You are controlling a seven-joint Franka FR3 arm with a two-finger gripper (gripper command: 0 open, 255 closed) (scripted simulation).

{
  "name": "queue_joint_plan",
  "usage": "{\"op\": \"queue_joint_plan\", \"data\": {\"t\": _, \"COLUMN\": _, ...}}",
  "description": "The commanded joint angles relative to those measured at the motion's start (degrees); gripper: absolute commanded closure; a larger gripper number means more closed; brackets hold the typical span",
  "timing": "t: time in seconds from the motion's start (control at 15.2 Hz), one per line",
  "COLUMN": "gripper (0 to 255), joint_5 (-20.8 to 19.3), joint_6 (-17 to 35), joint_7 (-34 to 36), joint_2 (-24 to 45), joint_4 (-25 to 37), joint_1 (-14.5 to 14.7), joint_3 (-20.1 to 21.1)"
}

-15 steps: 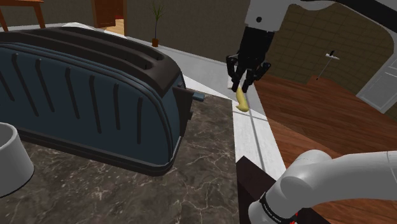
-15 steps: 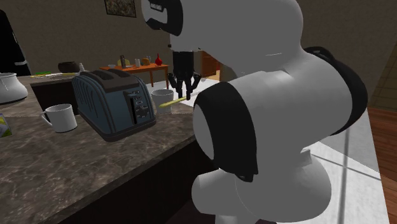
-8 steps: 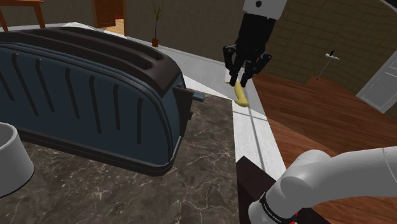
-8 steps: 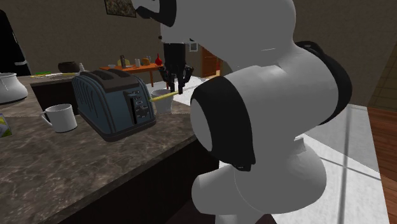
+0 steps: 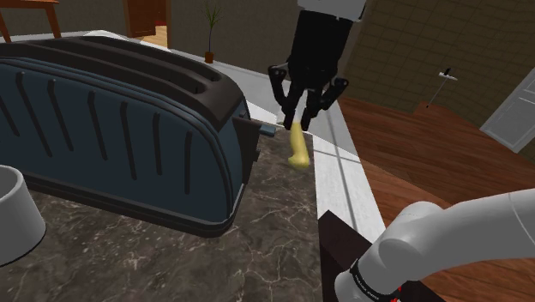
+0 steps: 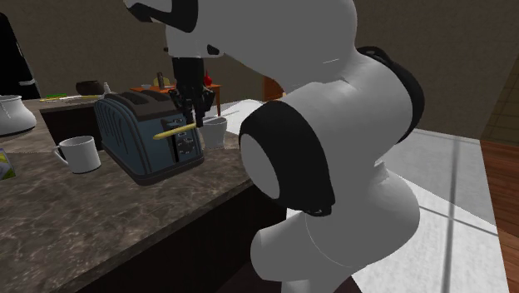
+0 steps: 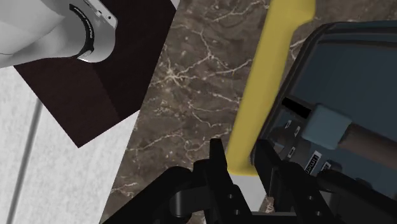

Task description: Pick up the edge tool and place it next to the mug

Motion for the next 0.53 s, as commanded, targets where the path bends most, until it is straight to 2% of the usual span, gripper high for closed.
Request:
{"op": "queue_joint_plan", "data": {"t": 0.0, "gripper": 255, "joint_5": 0.6, "joint_6": 0.3, "joint_7": 3.5, "joint_2": 2.3, "joint_4": 2.6, "joint_1": 0.0, "joint_3": 3.0}}
{"op": "queue_joint_plan", "data": {"t": 0.46, "gripper": 255, "joint_5": -0.2, "joint_6": 2.2, "joint_7": 16.4, "joint_2": 11.9, "joint_4": 12.2, "joint_1": -0.6, "joint_3": 15.6}}
